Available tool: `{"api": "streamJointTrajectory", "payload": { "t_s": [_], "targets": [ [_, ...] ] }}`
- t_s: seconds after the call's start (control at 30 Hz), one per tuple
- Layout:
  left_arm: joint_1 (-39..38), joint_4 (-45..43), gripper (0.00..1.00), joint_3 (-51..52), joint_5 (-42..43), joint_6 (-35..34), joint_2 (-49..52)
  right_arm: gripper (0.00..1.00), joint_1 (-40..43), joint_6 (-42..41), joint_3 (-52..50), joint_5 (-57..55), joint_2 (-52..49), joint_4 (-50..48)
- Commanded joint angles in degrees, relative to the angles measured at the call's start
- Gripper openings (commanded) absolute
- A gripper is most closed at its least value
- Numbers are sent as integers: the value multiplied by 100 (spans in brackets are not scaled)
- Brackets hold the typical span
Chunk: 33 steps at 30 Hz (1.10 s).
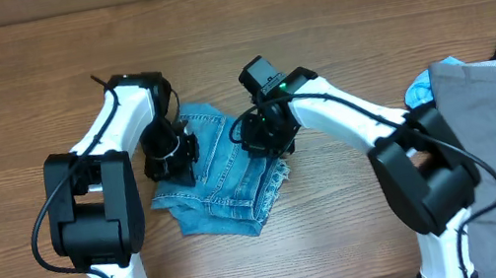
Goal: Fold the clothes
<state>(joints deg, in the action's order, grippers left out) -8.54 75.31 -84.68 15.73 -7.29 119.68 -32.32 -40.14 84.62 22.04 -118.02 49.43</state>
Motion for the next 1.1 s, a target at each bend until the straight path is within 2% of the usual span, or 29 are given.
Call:
{"api": "streamJointTrajectory", "payload": {
  "t_s": [0.0, 0.2, 0.47, 0.6, 0.77, 0.87, 1.07],
  "targets": [
    [-7, 138, 4, -623, -63, 70, 52, 4, -31, 986, -15, -17, 852, 74],
    [-4, 227, 8, -1086, -90, 70, 52, 4, -420, 977, -63, 682, 1051, 210],
    [-2, 511, 9, -1088, -170, 177, 52, 5, -1051, -590, -1029, 7, 1047, -2],
    [-4, 518, 11, -1088, -656, 173, 52, 5, -970, -1272, -1840, -22, 1047, -640],
    [-4, 402, 15, -1082, -732, 173, 55, 6, -588, -1814, -2723, 973, 1043, -1659],
    [-4, 420, 19, -1082, -717, 175, 55, 5, -330, -1788, -2874, 1161, 1043, -1727],
    [-4, 415, 20, -1021, -739, 177, 55, 4, 33, -1303, -2820, 1110, 1252, -1434]
  ]
}}
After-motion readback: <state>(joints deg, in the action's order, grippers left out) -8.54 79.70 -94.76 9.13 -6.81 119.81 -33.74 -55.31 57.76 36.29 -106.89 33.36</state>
